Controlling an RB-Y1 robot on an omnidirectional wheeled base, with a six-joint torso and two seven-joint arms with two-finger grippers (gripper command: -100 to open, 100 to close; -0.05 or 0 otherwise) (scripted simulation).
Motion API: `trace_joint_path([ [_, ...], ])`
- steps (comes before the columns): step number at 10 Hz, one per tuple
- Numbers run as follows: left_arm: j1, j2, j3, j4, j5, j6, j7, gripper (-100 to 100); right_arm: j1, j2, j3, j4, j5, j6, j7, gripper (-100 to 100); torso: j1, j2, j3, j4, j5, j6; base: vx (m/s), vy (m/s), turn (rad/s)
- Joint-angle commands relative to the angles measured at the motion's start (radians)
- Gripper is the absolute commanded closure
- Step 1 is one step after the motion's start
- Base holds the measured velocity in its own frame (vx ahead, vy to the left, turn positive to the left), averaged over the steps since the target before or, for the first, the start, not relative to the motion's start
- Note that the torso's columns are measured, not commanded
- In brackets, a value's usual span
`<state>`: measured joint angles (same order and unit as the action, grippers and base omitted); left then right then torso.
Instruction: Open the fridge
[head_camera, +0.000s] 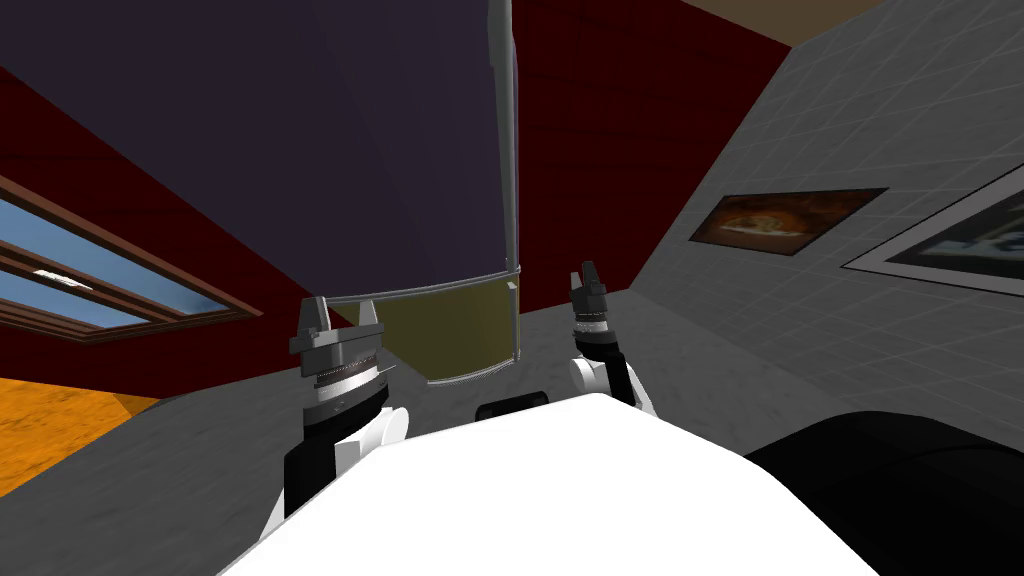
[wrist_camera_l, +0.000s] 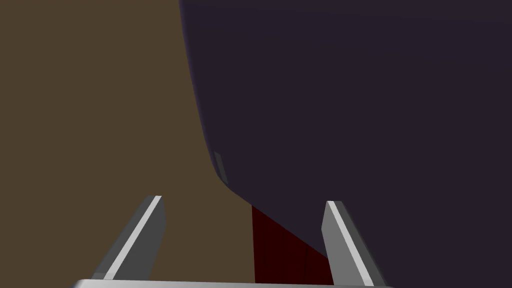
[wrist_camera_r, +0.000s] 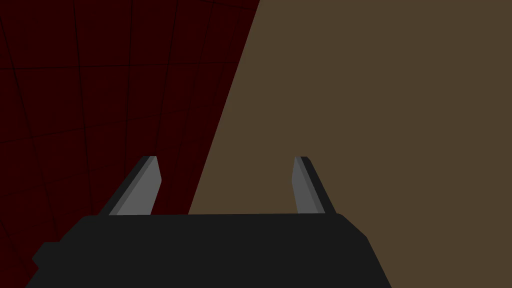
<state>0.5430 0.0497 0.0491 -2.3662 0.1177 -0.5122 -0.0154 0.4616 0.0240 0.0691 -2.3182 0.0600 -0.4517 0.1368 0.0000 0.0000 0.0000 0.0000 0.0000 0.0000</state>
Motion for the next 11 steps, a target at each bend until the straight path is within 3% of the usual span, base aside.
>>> trace_joint_path([
  [1, 0.000, 0.000, 0.000, 0.000, 0.000, 0.000, 0.000, 0, 0.000, 0.000, 0.000, 0.000, 0.000, 0.000, 0.000, 0, 0.000, 0.040, -0.082, 0.041, 0.000, 0.000, 0.000, 0.000, 0.000],
  [9, 0.000, 0.000, 0.000, 0.000, 0.000, 0.000, 0.000, 0, 0.000, 0.000, 0.000, 0.000, 0.000, 0.000, 0.000, 0, 0.000, 0.618, -1.234, 0.617, 0.000, 0.000, 0.000, 0.000, 0.000],
  [10, -0.024, 0.038, -0.011, 0.006, 0.002, 0.014, 0.005, -100, 0.000, 0.000, 0.000, 0.000, 0.000, 0.000, 0.000, 0, 0.000, 0.691, -1.382, 0.691, 0.000, 0.000, 0.017, -0.033, 0.058],
  [11, -0.039, 0.057, -0.018, 0.010, 0.004, 0.023, 0.008, -100, 0.000, 0.000, 0.000, 0.000, 0.000, 0.000, 0.000, 0, -0.002, 0.724, -1.451, 0.724, 0.000, 0.000, 0.026, -0.073, 0.066],
])
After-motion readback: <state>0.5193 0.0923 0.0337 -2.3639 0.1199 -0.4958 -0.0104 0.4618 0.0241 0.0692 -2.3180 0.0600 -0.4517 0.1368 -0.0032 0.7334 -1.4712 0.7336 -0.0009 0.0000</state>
